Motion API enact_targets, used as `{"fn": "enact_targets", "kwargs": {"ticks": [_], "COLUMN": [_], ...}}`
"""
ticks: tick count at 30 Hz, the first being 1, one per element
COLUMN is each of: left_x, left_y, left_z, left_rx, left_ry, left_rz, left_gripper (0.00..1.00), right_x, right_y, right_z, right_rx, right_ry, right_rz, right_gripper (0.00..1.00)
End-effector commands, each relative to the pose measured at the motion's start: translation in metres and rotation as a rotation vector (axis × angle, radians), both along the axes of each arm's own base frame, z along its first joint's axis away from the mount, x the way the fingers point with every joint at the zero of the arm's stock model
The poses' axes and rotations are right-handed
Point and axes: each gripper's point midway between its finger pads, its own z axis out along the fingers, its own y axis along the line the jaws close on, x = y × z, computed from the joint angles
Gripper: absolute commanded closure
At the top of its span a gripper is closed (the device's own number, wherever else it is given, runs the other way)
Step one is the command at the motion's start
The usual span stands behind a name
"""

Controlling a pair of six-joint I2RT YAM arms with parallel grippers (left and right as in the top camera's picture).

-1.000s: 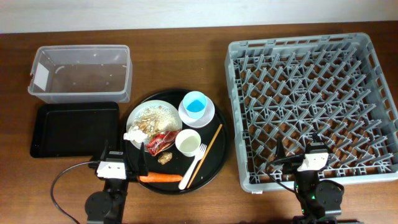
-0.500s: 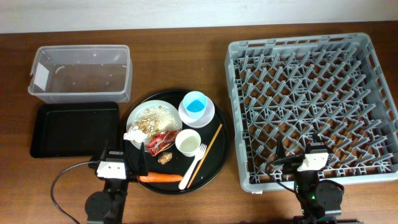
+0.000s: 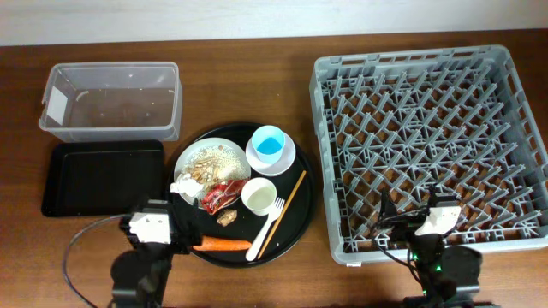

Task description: Sort waste into correct bins and load items into the dishwasher rack

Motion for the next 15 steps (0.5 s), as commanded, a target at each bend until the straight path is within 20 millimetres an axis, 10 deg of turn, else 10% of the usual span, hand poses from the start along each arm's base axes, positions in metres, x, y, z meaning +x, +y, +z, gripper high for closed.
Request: {"fn": "enact_targets", "kwargs": {"ticks": [1,9,15], "left_x": [0.004,0.013,0.011], "left_y": [-0.003,-0.004,-0.005], "left_z": [0.028,0.025,0.021], "left_rx": [-0.006,0.041,0.044], "left_ry": [0.098,0.673,0.748], "left_rz": [-0.012,-0.007,-0.01], "left_gripper": [0.01,0.01,0.01], "right_x": [-0.002,0.004,0.007], "right_y": [0.003,0.003,0.03], "right_z": [0.035,0.055,0.035], "right_rx": [0.012,-0.008,0.062], "right_ry": [0.023,0.532,0.734], "right_rz": [0.014,0.014,0.152], "right_gripper": [0.01,0.01,0.01]}}
